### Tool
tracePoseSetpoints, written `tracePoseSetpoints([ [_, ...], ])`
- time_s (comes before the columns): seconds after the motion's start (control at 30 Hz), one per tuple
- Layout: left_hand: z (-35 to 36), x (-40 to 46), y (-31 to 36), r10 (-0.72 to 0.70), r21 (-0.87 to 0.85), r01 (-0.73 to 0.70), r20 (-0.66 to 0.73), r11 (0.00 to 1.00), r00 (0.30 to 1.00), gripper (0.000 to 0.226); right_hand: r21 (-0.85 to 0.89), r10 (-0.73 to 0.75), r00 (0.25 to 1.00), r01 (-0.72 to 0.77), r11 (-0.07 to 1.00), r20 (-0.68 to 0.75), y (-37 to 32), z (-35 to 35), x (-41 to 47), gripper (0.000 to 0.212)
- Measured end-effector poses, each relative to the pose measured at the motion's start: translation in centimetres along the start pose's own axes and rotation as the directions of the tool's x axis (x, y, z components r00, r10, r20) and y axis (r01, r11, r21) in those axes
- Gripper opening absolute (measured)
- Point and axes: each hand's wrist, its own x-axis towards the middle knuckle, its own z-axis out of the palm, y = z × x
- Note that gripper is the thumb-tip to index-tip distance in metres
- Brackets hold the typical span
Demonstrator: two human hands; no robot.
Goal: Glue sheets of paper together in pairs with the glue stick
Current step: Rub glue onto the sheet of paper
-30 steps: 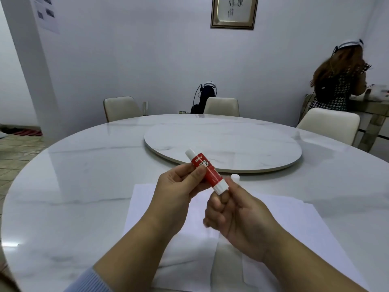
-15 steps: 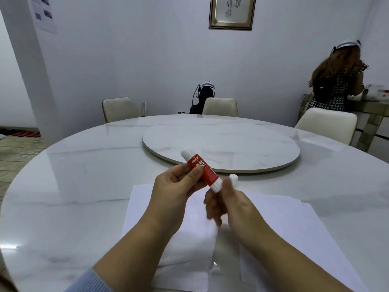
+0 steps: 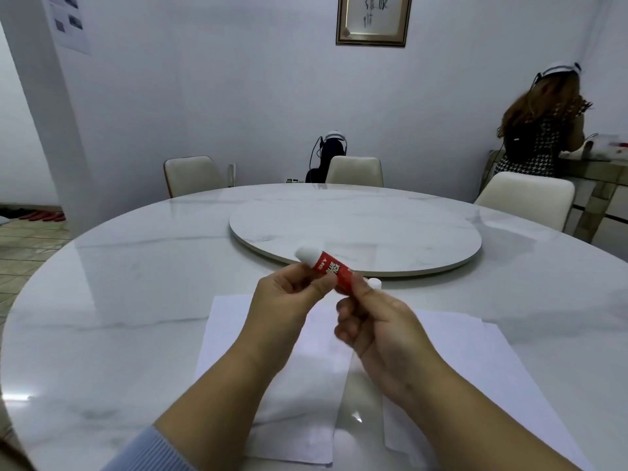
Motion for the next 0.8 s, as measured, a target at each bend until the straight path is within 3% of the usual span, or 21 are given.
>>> tracePoseSetpoints([
  [0.07, -0.9, 0.6, 0.0, -0.066, 0.093, 0.070, -0.049, 0.993, 0.997, 0.040, 0.160, -0.039, 0.996, 0.052, 0.986, -0.084, -0.9, -0.9, 0.5, 0.033],
  [0.13, -2.8, 1.3, -0.1, -0.059, 0.336, 0.149, -0.264, 0.930, 0.963, 0.038, 0.179, -0.097, 0.980, 0.128, 0.975, -0.175, -1.9, -2.3, 0.8, 0.031],
  [0.2, -4.8, 1.5, -0.1, 0.001, 0.658, 0.246, -0.351, 0.712, 0.936, 0.043, 0.110, -0.155, 0.957, 0.186, 0.976, -0.245, -2.4, -3.6, 1.0, 0.024],
  [0.27, -5.9, 1.1, -0.3, -0.190, 0.850, 0.322, -0.265, 0.418, 0.946, 0.068, 0.058, -0.187, 0.939, 0.212, 0.976, -0.290, -2.5, -4.5, 1.2, 0.016],
  [0.33, -6.1, 0.5, -0.8, -0.414, 0.950, 0.285, -0.210, 0.126, 0.886, 0.094, 0.023, -0.190, 0.934, 0.206, 0.978, -0.303, -2.4, -4.9, 1.4, 0.017],
  [0.37, -6.0, 0.2, -1.1, -0.461, 0.969, 0.245, -0.200, 0.040, 0.865, 0.099, 0.006, -0.188, 0.936, 0.198, 0.980, -0.299, -2.4, -5.0, 1.5, 0.018],
  [0.63, -4.1, -1.5, -0.5, -0.419, 0.995, 0.068, -0.090, -0.067, 0.904, 0.090, -0.026, -0.196, 0.943, 0.197, 0.980, -0.270, -2.6, -4.8, 1.6, 0.015],
  [0.73, -3.3, -2.3, -0.6, -0.371, 0.999, 0.008, -0.022, -0.041, 0.928, 0.087, -0.089, -0.210, 0.957, 0.195, 0.977, -0.199, -2.3, -4.2, 1.3, 0.011],
  [0.8, -3.1, -2.2, -0.9, -0.256, 1.000, -0.015, 0.015, 0.001, 0.967, 0.078, -0.261, -0.263, 0.948, 0.213, 0.942, -0.177, -1.8, -3.6, 1.2, 0.015],
])
